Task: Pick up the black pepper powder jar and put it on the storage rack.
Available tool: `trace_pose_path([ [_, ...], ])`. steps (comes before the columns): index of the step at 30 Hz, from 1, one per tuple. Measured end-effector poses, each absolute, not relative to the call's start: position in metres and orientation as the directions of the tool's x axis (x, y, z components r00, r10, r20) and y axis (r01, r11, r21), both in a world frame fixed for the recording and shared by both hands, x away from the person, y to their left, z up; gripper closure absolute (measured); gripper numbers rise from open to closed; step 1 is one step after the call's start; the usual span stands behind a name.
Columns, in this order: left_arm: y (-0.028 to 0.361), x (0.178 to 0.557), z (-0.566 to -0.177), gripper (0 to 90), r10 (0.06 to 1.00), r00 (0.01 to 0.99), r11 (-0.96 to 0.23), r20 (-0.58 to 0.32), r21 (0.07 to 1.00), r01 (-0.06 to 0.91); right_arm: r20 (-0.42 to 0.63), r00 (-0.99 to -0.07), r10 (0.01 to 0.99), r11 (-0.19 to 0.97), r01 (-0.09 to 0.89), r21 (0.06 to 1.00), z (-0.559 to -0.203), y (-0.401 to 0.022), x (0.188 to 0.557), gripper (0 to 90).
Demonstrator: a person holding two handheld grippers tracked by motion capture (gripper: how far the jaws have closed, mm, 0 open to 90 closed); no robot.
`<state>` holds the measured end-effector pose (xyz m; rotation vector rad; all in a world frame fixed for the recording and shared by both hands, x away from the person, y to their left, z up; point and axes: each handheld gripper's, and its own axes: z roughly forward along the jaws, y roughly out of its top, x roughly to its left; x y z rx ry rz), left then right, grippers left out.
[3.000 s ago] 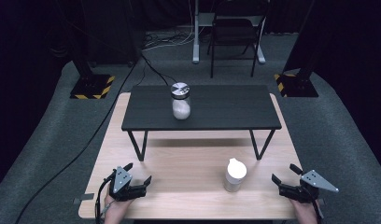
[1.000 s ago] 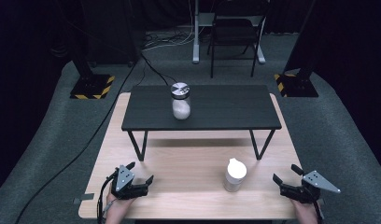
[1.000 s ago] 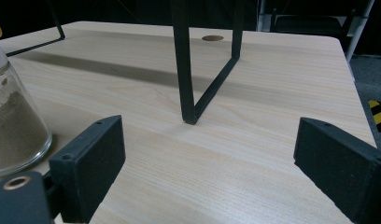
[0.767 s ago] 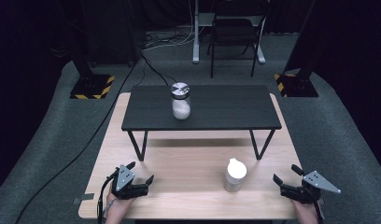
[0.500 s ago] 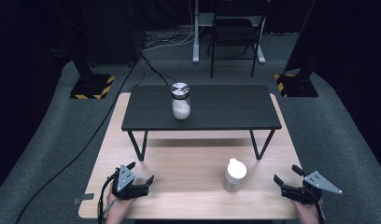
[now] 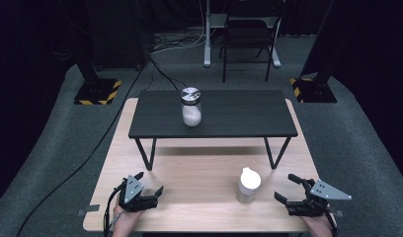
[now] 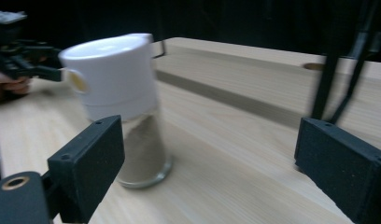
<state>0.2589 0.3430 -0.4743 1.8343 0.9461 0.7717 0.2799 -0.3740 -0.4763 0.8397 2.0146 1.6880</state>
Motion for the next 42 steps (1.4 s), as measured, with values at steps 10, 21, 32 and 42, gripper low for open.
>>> trace_pose_path([
  [10, 0.343, 0.259, -0.474, 9.6, 0.851, 0.512, -0.299, 0.117, 0.909, 0.289, 0.048, -0.839, 0.541, 0.194, 0.180, 0.964, -0.461, -0.336, 0.301, 7.6],
  [21, 0.343, 0.259, -0.474, 9.5, 0.850, 0.513, -0.299, 0.116, 0.910, 0.289, 0.035, -0.855, 0.518, 0.276, 0.205, 0.939, -0.455, -0.299, 0.323, 11.7],
  [32, 0.343, 0.259, -0.474, 9.5, 0.850, 0.514, -0.297, 0.113, 0.910, 0.291, 0.017, -0.833, 0.554, 0.327, 0.236, 0.915, -0.447, -0.283, 0.325, 29.7],
  [42, 0.343, 0.259, -0.474, 9.5, 0.851, 0.513, -0.294, 0.111, 0.910, 0.291, 0.009, -0.828, 0.560, 0.303, 0.215, 0.929, -0.417, -0.285, 0.321, 29.7],
])
